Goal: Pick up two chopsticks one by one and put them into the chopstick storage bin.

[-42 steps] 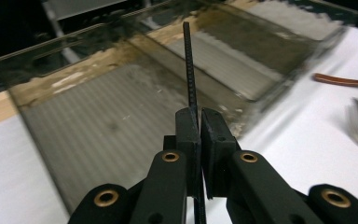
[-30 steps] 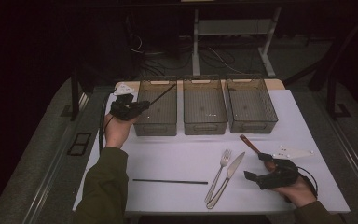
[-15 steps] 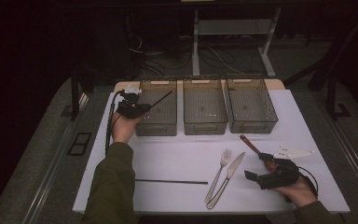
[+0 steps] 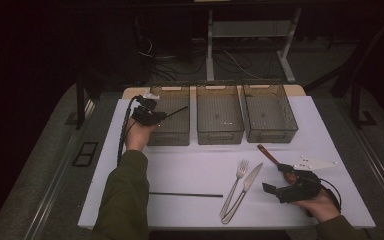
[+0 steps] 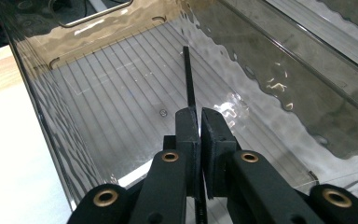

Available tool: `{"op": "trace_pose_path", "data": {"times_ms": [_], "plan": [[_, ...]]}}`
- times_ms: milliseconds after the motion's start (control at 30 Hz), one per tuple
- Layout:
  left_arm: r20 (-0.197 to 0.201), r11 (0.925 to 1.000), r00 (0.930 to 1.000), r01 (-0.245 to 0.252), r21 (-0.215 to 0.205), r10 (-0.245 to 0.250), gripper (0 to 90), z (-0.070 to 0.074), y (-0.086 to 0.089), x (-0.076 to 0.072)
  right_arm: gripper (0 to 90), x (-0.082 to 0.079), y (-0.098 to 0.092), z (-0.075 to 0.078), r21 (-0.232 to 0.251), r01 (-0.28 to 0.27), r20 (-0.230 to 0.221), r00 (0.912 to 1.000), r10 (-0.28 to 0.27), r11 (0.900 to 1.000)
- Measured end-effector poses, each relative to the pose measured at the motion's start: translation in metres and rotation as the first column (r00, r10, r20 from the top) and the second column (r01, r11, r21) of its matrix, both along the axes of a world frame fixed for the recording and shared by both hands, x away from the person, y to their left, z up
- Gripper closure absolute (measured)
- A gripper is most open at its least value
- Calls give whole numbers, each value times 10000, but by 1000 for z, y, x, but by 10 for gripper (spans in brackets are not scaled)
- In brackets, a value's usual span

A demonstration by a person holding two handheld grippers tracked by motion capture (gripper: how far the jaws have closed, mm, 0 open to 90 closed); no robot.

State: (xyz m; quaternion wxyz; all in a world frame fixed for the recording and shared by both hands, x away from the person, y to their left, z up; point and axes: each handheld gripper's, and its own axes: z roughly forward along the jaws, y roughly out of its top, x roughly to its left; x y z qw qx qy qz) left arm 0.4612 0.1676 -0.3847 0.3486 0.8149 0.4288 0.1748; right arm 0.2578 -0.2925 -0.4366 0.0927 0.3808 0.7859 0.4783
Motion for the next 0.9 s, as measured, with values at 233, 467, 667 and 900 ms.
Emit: {"op": "trace_pose_path", "data": {"times_ms": [233,467,667,900], "plan": [[50,9998,9999,-126,155,125,746,-2,1,0,24,0,0,1,38,17,-20,10000,-17,10000],[503,9995,9984,282,-128,-275,647,9,2,-7,24,0,0,0,28,26,-18,10000,-26,10000],[645,9938,9952,785,-787,-735,522,21,4,-20,24,0,-1,0,8,58,-10,10000,-58,10000],[993,9799,9856,1497,-1322,-1372,434,31,3,-46,24,0,0,0,9,78,-11,10000,-78,10000]]}}
